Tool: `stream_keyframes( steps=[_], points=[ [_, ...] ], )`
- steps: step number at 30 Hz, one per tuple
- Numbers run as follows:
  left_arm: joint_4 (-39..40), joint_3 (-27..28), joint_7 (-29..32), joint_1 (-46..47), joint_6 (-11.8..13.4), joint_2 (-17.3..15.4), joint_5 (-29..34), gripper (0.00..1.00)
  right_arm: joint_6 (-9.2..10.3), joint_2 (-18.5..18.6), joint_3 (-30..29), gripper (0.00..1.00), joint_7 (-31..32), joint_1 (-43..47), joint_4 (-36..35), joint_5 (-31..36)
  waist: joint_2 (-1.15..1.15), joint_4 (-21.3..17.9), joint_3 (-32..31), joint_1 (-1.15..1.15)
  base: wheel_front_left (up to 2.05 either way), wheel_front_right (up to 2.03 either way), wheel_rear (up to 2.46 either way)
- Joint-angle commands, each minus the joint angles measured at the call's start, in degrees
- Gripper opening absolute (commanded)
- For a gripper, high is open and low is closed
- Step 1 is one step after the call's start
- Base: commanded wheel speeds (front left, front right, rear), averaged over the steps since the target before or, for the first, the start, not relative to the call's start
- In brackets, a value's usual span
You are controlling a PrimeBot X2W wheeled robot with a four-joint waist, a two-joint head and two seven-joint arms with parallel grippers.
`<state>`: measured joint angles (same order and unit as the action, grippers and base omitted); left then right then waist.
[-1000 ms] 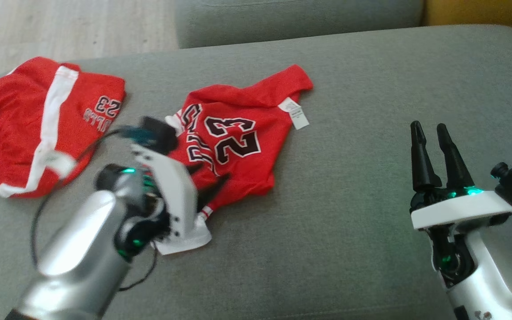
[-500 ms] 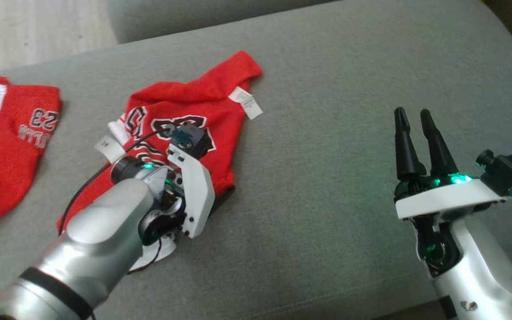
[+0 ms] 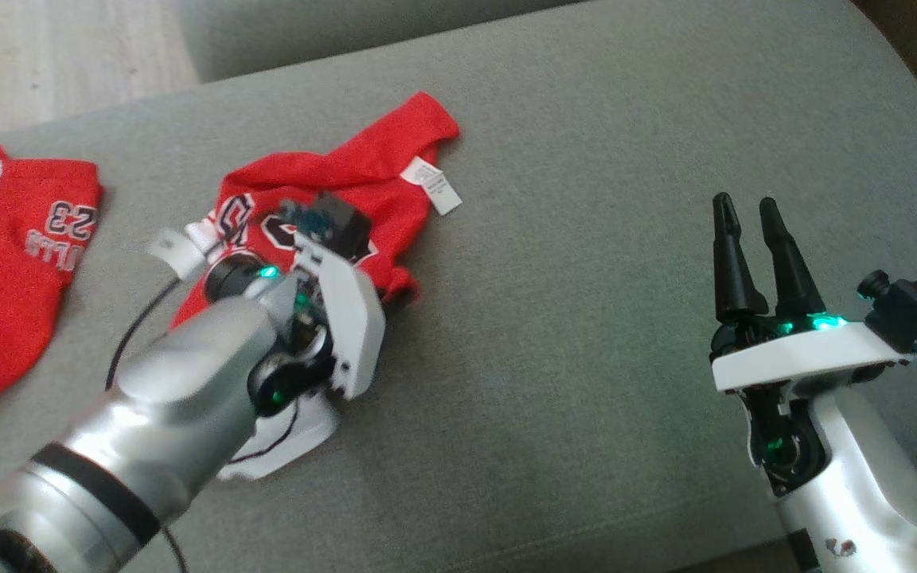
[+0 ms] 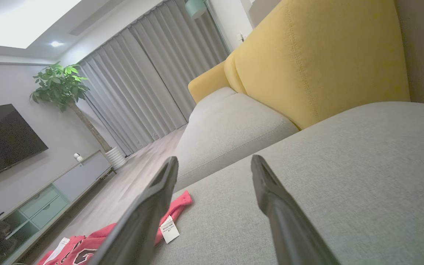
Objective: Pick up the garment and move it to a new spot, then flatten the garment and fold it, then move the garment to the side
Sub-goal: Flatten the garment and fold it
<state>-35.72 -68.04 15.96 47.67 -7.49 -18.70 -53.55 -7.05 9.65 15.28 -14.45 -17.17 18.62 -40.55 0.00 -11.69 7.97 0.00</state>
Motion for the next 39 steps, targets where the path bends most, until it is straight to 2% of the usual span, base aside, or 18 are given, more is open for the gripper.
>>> stream_keyframes(
  steps=[1,5,6,10,13,16,18,19,20,21,26,32,36,39],
  points=[
    [4.5,3.0,-2.0,4.6,0.0,-1.8,-4.3,0.00,-0.44,0.0,0.7,1.00,-0.5,-1.2,-1.7,0.8,0.00,1.5,-1.4,0.00,0.00,0.00,0.00],
    [11.8,6.9,-5.1,6.9,0.0,-4.0,-12.8,0.00,-0.44,0.5,0.6,1.00,-0.5,-0.4,-1.5,1.0,0.00,3.7,-3.0,0.00,0.00,0.00,0.00],
    [11.8,6.9,-5.1,6.9,0.0,-4.0,-12.8,0.00,-0.44,0.5,0.6,1.00,-0.5,-0.4,-1.5,1.0,0.00,3.7,-3.0,0.00,0.00,0.00,0.00],
    [16.5,11.5,-6.6,7.6,0.0,-8.1,-19.5,0.00,-0.44,0.8,0.3,1.00,-0.5,0.2,-1.2,1.1,0.00,5.5,-4.2,0.00,0.00,0.00,0.00],
    [15.7,13.7,-6.8,6.4,0.3,-12.5,-21.7,0.00,-0.44,0.8,0.7,1.00,-0.5,0.3,-1.2,1.1,0.00,6.0,-4.5,0.00,0.00,0.00,0.00],
    [12.3,15.8,-6.8,1.9,1.6,-16.0,-25.9,0.00,-0.44,1.1,1.1,1.00,-0.3,0.5,-1.2,0.9,0.00,6.7,-4.3,0.00,0.00,0.00,0.00],
    [10.6,15.8,-6.4,-0.5,1.2,-16.5,-27.5,0.00,-0.44,1.3,1.2,1.00,-0.1,0.3,-1.2,0.8,0.00,6.9,-3.8,0.00,0.00,0.00,0.00],
    [9.7,15.7,-6.4,-1.5,1.0,-16.4,-28.1,0.08,-0.44,1.4,1.3,1.00,-0.1,0.2,-1.3,0.7,0.00,7.1,-3.5,0.00,0.00,0.00,0.00],
    [8.8,15.7,-6.7,-2.3,0.8,-16.2,-28.6,0.87,-0.44,1.5,1.3,1.00,-0.1,0.2,-1.3,0.6,0.00,7.2,-3.3,0.00,0.00,0.00,0.00],
    [7.9,15.6,-6.8,-2.9,0.7,-15.9,-29.0,1.00,-0.44,1.5,1.3,1.00,0.0,0.0,-1.3,0.6,0.00,7.4,-3.1,0.00,0.00,0.00,0.00],
    [6.2,15.2,-8.9,-2.4,0.2,-14.7,-27.8,1.00,-0.44,1.9,1.5,1.00,0.1,-0.3,-1.4,0.6,0.00,8.2,-2.6,0.00,0.00,0.00,0.00],
    [9.7,11.6,-11.4,1.8,0.5,-17.2,-18.2,1.00,-0.44,2.0,1.7,1.00,0.1,0.2,-1.1,0.6,0.00,9.2,-3.3,0.00,0.00,0.00,0.00],
    [14.3,8.3,-8.0,4.0,3.3,-18.8,-13.0,1.00,-0.44,1.8,2.0,1.00,0.3,0.2,-1.2,0.7,0.00,8.9,-3.2,0.00,0.00,0.00,0.00],
    [18.1,7.9,-5.2,4.1,3.6,-18.1,-14.6,1.00,-0.44,1.5,2.2,1.00,0.3,-0.2,-1.4,0.7,0.00,7.8,-2.4,0.00,0.00,0.00,0.00]
  ],
)
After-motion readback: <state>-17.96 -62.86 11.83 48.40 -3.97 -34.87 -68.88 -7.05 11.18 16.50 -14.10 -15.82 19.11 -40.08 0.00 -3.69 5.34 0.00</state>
